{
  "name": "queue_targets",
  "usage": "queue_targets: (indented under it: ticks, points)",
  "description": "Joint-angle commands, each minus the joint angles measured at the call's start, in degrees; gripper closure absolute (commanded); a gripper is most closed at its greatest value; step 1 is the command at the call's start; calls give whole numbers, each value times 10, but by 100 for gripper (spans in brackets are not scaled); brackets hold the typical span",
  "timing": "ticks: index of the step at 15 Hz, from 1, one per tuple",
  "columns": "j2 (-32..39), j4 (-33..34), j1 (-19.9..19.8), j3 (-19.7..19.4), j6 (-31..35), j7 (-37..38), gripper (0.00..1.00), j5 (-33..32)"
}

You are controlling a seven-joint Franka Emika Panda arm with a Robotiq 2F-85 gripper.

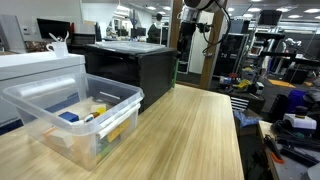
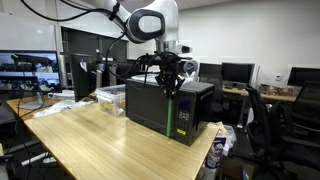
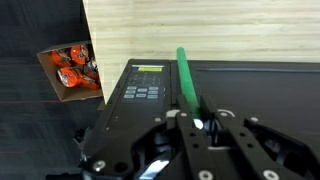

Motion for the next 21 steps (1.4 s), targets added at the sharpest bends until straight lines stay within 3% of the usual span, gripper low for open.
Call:
queue_targets:
  ticks: [1, 6, 14, 21]
  points:
    - [-19, -52, -7, -1, 21, -12, 96, -24]
    - [-29, -81, -10, 0, 42, -20, 96, -16]
    - [-68, -182, -18, -2, 129, -41, 96, 19]
    - [-172, -293, 1, -30, 130, -45, 96, 13]
